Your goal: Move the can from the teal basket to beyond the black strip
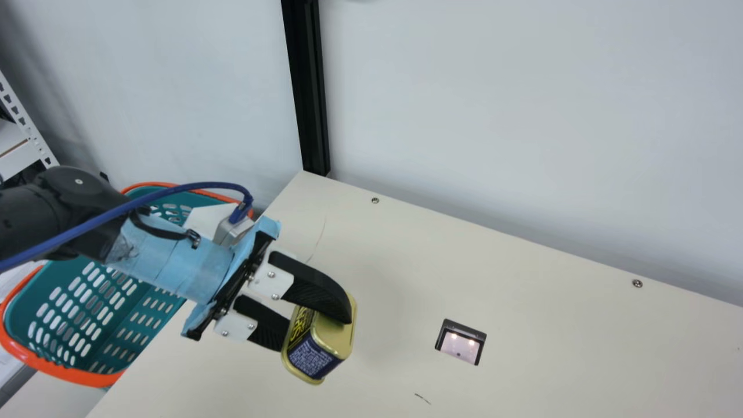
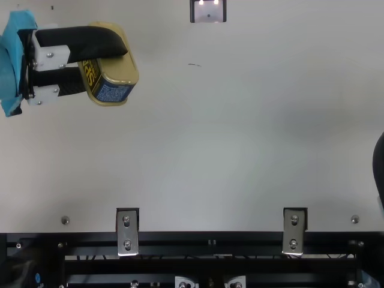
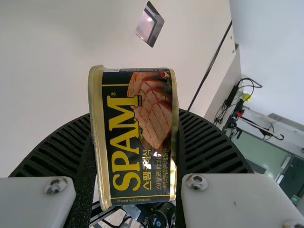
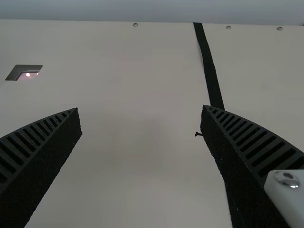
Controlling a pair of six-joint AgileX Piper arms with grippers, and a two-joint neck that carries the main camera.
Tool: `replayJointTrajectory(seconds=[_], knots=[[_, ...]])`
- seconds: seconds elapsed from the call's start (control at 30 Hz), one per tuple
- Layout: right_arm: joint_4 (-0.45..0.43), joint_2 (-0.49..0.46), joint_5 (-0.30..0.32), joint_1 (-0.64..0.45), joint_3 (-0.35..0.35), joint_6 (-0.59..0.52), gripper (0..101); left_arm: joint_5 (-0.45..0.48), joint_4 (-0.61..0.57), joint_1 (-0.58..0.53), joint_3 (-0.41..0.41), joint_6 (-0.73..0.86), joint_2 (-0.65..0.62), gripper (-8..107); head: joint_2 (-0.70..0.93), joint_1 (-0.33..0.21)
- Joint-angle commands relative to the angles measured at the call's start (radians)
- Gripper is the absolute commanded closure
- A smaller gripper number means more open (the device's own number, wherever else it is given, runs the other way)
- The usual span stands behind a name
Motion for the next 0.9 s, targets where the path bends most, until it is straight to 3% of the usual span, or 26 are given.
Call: replayJointTrajectory(seconds=[0.0, 0.5, 0.87], knots=[[0.000, 0.000, 0.000, 0.000, 0.000, 0.000, 0, 0.000, 0.000, 0.000, 0.000, 0.000, 0.000, 89, 0.013, -0.032], [0.000, 0.000, 0.000, 0.000, 0.000, 0.000, 0, -0.001, 0.006, -0.001, -0.003, 0.004, 0.001, 89, 0.013, -0.032], [0.000, 0.000, 0.000, 0.000, 0.000, 0.000, 0, -0.059, 0.110, -0.071, -0.009, 0.101, -0.059, 89, 0.013, -0.032]])
